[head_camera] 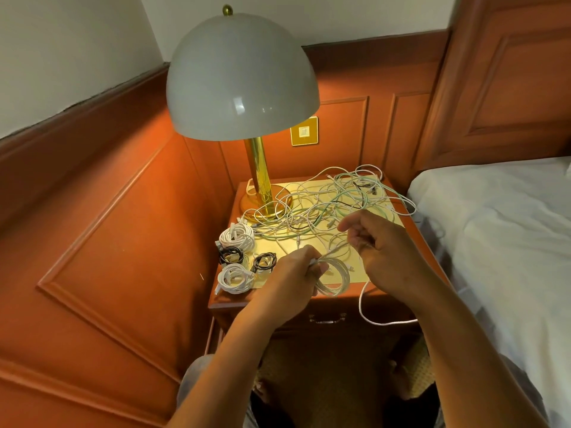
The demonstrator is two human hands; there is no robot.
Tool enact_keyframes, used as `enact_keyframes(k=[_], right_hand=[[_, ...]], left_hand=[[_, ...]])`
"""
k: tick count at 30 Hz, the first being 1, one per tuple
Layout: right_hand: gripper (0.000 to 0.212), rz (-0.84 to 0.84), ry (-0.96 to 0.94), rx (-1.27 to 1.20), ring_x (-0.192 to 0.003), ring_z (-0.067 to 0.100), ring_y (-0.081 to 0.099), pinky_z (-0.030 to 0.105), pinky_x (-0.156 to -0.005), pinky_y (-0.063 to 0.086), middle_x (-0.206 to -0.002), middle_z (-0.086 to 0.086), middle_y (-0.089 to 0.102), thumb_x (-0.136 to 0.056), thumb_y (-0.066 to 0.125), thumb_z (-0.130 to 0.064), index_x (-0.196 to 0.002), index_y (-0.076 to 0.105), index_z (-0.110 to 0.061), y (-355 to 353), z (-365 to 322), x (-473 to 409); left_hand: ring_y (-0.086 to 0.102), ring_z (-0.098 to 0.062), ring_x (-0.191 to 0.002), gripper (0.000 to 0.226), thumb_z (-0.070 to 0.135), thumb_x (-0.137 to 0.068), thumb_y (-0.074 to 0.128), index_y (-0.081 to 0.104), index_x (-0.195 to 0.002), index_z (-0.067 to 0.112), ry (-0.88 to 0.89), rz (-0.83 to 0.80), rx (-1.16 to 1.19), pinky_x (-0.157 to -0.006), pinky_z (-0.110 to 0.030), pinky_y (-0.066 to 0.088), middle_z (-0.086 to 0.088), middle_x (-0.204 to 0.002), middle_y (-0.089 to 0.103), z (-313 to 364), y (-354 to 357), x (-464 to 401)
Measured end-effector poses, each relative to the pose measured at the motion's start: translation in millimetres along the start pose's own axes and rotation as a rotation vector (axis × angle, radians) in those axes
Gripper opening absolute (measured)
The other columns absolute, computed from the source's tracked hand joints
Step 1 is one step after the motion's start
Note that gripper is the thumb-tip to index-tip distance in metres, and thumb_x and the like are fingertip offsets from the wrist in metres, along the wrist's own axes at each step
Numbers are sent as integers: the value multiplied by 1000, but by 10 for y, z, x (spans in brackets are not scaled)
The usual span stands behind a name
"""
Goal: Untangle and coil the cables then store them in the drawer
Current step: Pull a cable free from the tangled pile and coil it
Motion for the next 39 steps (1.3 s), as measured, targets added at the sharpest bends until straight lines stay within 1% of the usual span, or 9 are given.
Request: enact_keyframes(k=[3, 6, 8, 12, 17, 21, 29, 33, 39], right_hand=[[29, 45, -34, 64, -92, 7, 59, 15, -77, 48, -102, -2, 64, -93, 57, 3, -110, 66, -18, -8, 41, -22], [16, 50, -58, 214, -98, 17, 58, 34, -85, 50, -102, 1, 66, -91, 63, -4, -101, 72, -14, 72, 137, -53], [14, 55, -52, 231, -95, 16, 57, 25, -78, 48, -102, 2, 65, -90, 65, -6, -99, 73, -13, 115, 190, -63], [15, 85, 50, -19, -77, 5, 63, 9, -64, 45, -89, -4, 69, -92, 63, -7, -97, 72, -18, 120, 261, -73], [23, 113, 188, -466, -76, 18, 70, 18, -60, 55, -84, 7, 70, -91, 62, 1, -85, 70, -19, 158, 271, -89], [16, -22, 330, -688, -81, 23, 69, 33, -70, 59, -92, 13, 71, -91, 59, 2, -99, 67, -10, 317, 329, -76], [22, -65, 436, -776, -93, 20, 63, 40, -83, 44, -92, 4, 70, -96, 50, -14, -89, 69, -19, 550, 412, 55], [12, -111, 389, -703, -103, 16, 59, 35, -86, 47, -106, 1, 64, -92, 62, -29, -104, 62, -28, 659, 357, 139], [28, -83, 306, -322, -91, 19, 60, 44, -83, 57, -102, 4, 60, -95, 58, -12, -118, 57, -28, 692, 317, 125]], left_hand=[[49, 1, -47, 10, 20, -101, 48, 53, -96, 13, 61, 111, -2, -49, -14, 35, -1, -66, 58, 53, -90, -8], [48, -1, -41, 13, 20, -100, 50, 53, -88, 15, 73, 212, 23, -50, -19, 35, -2, -58, 59, 63, -149, -25], [49, -2, -40, 14, 20, -100, 51, 53, -86, 17, 74, 239, 18, -49, -20, 37, -1, -56, 58, 79, -133, -24], [49, -4, -42, 13, 19, -99, 52, 59, -94, 9, 85, 314, -19, -47, -17, 37, -2, -62, 58, 88, -125, -25], [57, -23, -63, 12, 14, -97, 55, 63, -94, 5, 154, 383, -113, -58, -23, 38, 0, -71, 56, 120, -152, -36], [57, -22, -64, 11, 11, -96, 57, 65, -94, 3, 196, 417, -162, -59, -23, 39, 0, -75, 57, 107, -194, -59], [56, -16, -58, 10, 9, -95, 59, 66, -92, 2, 230, 433, -197, -54, -16, 38, 0, -77, 60, 31, -166, -84], [56, -9, -55, 10, 10, -95, 58, 66, -96, 3, 207, 381, -114, -49, -21, 45, 3, -72, 59, -21, -134, -110], [54, -4, -43, 12, 14, -97, 57, 63, -99, 5, 99, 352, -40, -44, -23, 48, 2, -60, 58, -145, -144, -144]])
Point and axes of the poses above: each hand's wrist, its own x-axis away from the middle knuckle, its own y-axis out of the palm, z = x × y, the point moved 6 cm from there along -x, towards the middle knuckle
